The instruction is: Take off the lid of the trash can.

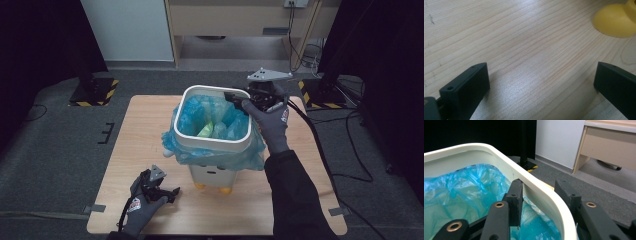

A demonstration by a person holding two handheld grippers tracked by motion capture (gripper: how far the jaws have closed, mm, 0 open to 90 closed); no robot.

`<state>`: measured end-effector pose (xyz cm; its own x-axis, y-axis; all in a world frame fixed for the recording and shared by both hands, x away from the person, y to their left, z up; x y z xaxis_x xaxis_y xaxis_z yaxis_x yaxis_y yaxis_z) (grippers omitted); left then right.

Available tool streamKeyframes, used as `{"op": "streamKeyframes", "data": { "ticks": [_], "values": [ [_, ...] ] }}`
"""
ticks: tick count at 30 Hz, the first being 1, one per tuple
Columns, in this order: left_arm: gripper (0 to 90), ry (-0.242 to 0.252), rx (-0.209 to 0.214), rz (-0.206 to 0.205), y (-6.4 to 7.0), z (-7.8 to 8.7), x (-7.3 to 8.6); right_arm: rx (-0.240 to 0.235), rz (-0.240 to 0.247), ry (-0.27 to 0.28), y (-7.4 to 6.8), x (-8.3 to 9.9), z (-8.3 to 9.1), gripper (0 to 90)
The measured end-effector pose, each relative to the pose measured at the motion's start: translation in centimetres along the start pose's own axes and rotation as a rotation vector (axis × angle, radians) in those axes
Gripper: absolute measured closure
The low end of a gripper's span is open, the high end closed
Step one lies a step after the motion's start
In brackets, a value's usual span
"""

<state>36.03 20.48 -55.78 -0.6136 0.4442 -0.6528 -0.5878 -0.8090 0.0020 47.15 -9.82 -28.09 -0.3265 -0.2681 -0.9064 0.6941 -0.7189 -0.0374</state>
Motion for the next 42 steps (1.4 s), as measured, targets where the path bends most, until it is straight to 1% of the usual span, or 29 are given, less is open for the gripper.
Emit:
{"op": "streamKeyframes", "data": {
  "ticks": [5, 8, 9, 10, 14, 15, 16, 17, 18, 22, 26, 28, 30, 31, 32, 35, 38, 40, 41, 42],
  "values": [
    [0.0, -0.001, 0.000, 0.000, 0.0, 0.0, 0.0, -0.007, -0.017, 0.018, 0.2, -0.3, 0.5, 59.7],
    [0.0, 0.000, 0.000, 0.000, 0.0, 0.0, 0.0, -0.005, -0.024, 0.038, 0.3, -0.5, 1.0, 59.6],
    [0.0, 0.000, 0.000, 0.000, 0.0, 0.0, 0.0, -0.002, -0.027, 0.054, 0.4, -0.7, 1.4, 59.6],
    [0.0, 0.000, 0.000, 0.000, 0.0, 0.0, 0.0, -0.002, -0.027, 0.054, 0.4, -0.7, 1.4, 59.6],
    [0.0, 0.000, 0.000, 0.000, 0.0, 0.0, 0.0, 0.012, -0.031, 0.084, 0.8, -1.0, 2.2, 59.5],
    [0.0, 0.000, 0.000, 0.000, 0.0, 0.0, 0.0, 0.021, -0.031, 0.097, 1.0, -1.1, 2.7, 59.5],
    [0.0, 0.000, 0.000, 0.001, 0.0, 0.0, 0.0, 0.021, -0.031, 0.097, 1.0, -1.1, 2.7, 59.5],
    [0.0, 0.000, 0.000, 0.000, 0.0, 0.0, 0.0, 0.029, -0.035, 0.112, 1.1, -1.3, 3.2, 59.4],
    [0.0, 0.000, 0.000, 0.000, 0.0, 0.0, 0.0, 0.029, -0.035, 0.112, 1.1, -1.3, 3.2, 59.4],
    [0.0, 0.000, 0.000, 0.000, 0.0, 0.0, 0.0, 0.045, -0.034, 0.133, 1.4, -1.4, 4.2, 59.4],
    [0.0, 0.000, 0.000, 0.000, 0.0, 0.0, 0.0, 0.066, -0.020, 0.141, 1.6, -1.3, 5.2, 59.4],
    [0.0, 0.000, 0.000, 0.000, 0.0, 0.0, 0.0, 0.066, -0.029, 0.161, 1.6, -1.2, 6.0, 59.4],
    [0.0, 0.000, -0.001, 0.001, 0.0, 0.0, 0.0, 0.068, -0.032, 0.164, 1.7, -1.1, 6.3, 59.3],
    [0.0, 0.000, -0.001, 0.000, 0.0, 0.0, 0.0, 0.083, -0.033, 0.170, 2.0, -0.9, 6.8, 59.3],
    [0.0, 0.000, -0.001, 0.000, 0.0, 0.0, 0.0, 0.083, -0.033, 0.170, 2.0, -0.9, 6.8, 59.3],
    [0.0, 0.001, 0.000, 0.001, 0.0, 0.0, 0.0, 0.093, -0.036, 0.182, 2.5, -0.5, 7.8, 59.3],
    [0.0, 0.000, 0.000, 0.000, 0.0, 0.0, 0.0, 0.123, -0.015, 0.186, 2.8, -0.3, 8.8, 59.3],
    [0.0, 0.000, 0.000, 0.000, 0.0, 0.0, 0.0, 0.125, -0.016, 0.197, 2.8, -0.3, 9.4, 59.3],
    [0.0, 0.000, 0.000, 0.000, 0.0, 0.0, 0.0, 0.127, -0.014, 0.210, 2.8, -0.3, 10.1, 59.3],
    [0.0, 0.000, 0.000, 0.000, 0.0, 0.0, 0.0, 0.127, -0.014, 0.210, 2.8, -0.3, 10.1, 59.3]
  ]
}}
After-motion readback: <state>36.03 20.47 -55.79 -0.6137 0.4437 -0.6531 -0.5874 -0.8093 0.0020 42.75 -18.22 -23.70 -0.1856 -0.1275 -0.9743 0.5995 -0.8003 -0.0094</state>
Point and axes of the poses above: each handheld gripper's, and its own axes: z roughly backward along the jaws, x roughly out of its underside, y roughly to its right, the point moved 3 cm from there along -z, roughly forward along the jaws, and after that the axes turned 4 degrees about -y, right-handed, at the moved point
